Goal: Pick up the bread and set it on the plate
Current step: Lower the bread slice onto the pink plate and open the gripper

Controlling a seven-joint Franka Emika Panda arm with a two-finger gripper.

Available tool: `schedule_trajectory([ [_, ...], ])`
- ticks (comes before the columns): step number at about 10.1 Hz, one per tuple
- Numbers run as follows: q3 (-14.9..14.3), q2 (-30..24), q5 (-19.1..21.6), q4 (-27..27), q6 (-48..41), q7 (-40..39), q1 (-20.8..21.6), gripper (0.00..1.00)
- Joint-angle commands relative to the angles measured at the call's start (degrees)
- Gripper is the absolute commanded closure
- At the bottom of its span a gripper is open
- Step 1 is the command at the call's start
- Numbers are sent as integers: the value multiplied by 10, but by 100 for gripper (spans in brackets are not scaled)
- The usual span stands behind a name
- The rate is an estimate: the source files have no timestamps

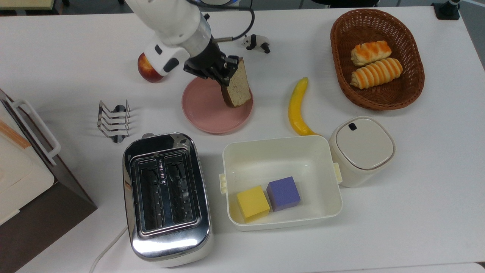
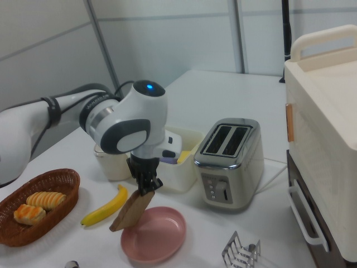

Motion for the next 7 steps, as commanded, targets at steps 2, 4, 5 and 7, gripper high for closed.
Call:
schedule_trajectory([
  [2, 4, 19, 14, -9, 19, -16, 5, 100],
  [4, 8, 28, 14, -9, 20, -17, 2, 8],
  [5, 8, 28, 11, -8, 20, -19, 3, 0],
  [7, 8, 25, -12, -5, 17, -43, 6, 0],
])
